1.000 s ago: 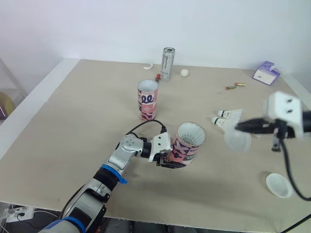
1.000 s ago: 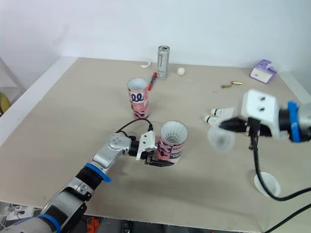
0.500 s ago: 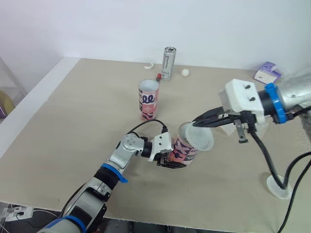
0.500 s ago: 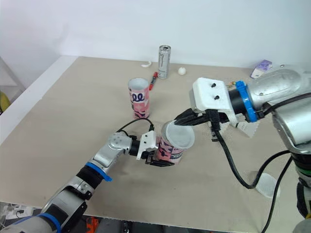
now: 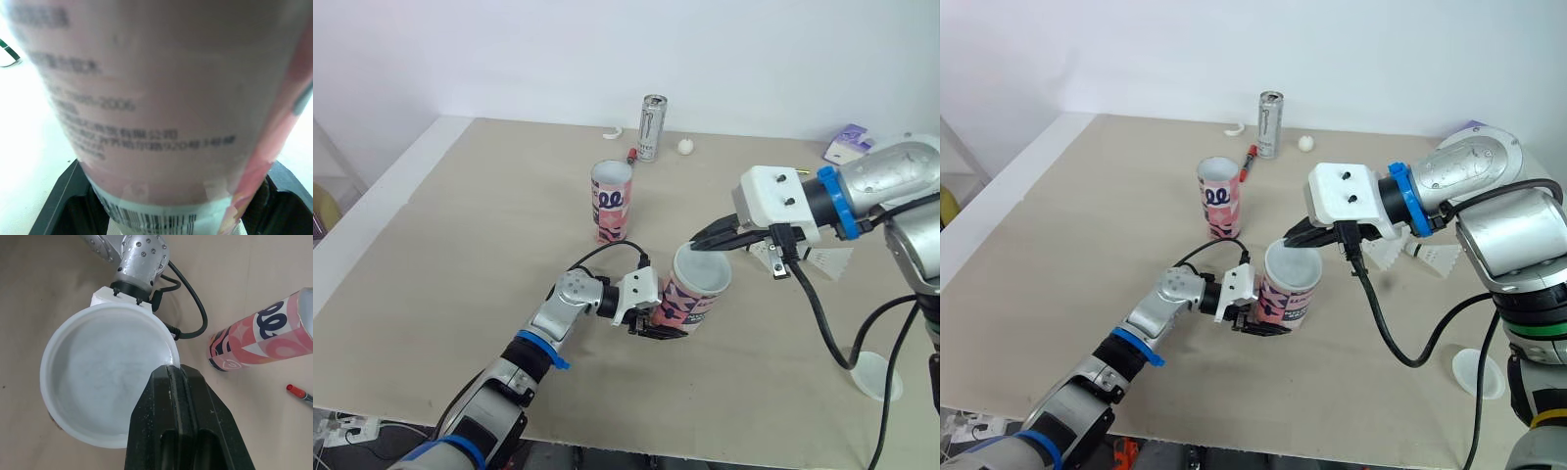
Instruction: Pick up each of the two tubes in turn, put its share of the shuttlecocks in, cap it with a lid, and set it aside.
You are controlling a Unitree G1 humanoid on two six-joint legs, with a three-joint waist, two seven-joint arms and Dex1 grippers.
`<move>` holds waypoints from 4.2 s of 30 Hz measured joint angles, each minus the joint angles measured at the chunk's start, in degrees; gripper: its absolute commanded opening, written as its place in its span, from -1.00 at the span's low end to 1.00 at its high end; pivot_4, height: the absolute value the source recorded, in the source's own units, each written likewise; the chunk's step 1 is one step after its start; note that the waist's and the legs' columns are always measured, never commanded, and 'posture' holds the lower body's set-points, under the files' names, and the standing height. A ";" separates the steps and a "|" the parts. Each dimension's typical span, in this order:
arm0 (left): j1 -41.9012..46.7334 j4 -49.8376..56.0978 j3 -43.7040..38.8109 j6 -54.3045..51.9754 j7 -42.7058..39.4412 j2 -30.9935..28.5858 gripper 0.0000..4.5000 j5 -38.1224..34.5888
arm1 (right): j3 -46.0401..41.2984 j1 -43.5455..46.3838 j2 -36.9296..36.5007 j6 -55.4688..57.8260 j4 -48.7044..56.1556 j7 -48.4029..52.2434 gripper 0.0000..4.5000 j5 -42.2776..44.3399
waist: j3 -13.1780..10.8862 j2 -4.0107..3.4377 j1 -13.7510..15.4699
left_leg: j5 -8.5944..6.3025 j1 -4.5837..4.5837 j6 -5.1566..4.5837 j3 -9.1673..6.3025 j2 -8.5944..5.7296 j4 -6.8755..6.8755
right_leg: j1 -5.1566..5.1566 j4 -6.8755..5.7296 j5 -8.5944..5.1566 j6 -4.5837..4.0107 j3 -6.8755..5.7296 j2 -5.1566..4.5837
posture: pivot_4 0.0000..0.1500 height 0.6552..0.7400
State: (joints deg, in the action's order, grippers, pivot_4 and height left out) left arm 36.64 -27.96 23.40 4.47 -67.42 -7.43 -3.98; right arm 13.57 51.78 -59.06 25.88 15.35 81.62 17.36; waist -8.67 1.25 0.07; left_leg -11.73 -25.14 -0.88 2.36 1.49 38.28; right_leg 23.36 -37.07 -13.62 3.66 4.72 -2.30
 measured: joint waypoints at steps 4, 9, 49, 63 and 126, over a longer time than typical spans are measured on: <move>0.00 0.04 0.09 -0.08 0.06 0.00 0.29 0.00 | 0.03 0.00 0.17 -1.27 -0.69 0.99 -0.98 -1.22 | 0.00 0.00 0.00 | 0.00 0.01 0.00 0.00 0.00 0.00 | 0.00 0.00 0.00 0.00 0.00 0.00 | 1.00 1.00; 0.00 0.23 0.14 -0.50 0.59 0.00 0.29 0.00 | 0.08 -0.02 0.67 -2.22 -1.30 2.07 -0.98 -2.45 | 0.00 0.00 0.00 | 0.00 0.01 0.00 0.00 0.00 0.00 | -0.01 0.00 0.00 -0.01 0.00 0.00 | 1.00 1.00; -0.03 0.50 -0.26 -1.88 0.59 -0.39 0.29 -0.63 | -11.98 -12.10 3.49 24.72 11.41 -12.52 -0.95 16.53 | 0.01 0.00 -0.03 | 0.00 0.02 0.00 -0.02 0.04 -0.05 | 0.01 0.01 0.04 -0.08 0.01 0.04 | 1.00 1.00; -0.34 0.91 -0.47 -2.40 1.06 -0.49 0.29 -0.64 | -7.06 -12.53 0.63 17.62 9.42 -12.73 -0.95 10.75 | 0.15 0.15 -0.09 | 0.00 0.13 0.00 -0.05 0.13 -0.07 | -0.01 0.02 0.03 -0.14 -0.02 0.09 | 1.00 1.00; -2.68 2.09 -1.22 -0.74 -1.79 -2.52 1.00 -2.42 | -27.58 -58.02 17.26 -2.79 6.19 -16.79 0.97 11.26 | 0.62 -0.17 -0.01 | -0.19 0.30 0.20 -0.20 0.17 -0.78 | 0.00 0.78 0.17 0.01 -2.18 -0.93 | 1.00 1.00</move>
State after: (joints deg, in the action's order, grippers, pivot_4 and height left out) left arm 33.96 -25.86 22.18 3.73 -69.21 -9.96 -6.40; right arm -14.01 -6.23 -41.81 23.09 21.54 64.82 28.61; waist -8.05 1.08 0.06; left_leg -11.93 -24.84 -0.68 2.16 1.66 37.50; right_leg 23.36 -36.30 -13.46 3.67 2.55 -3.23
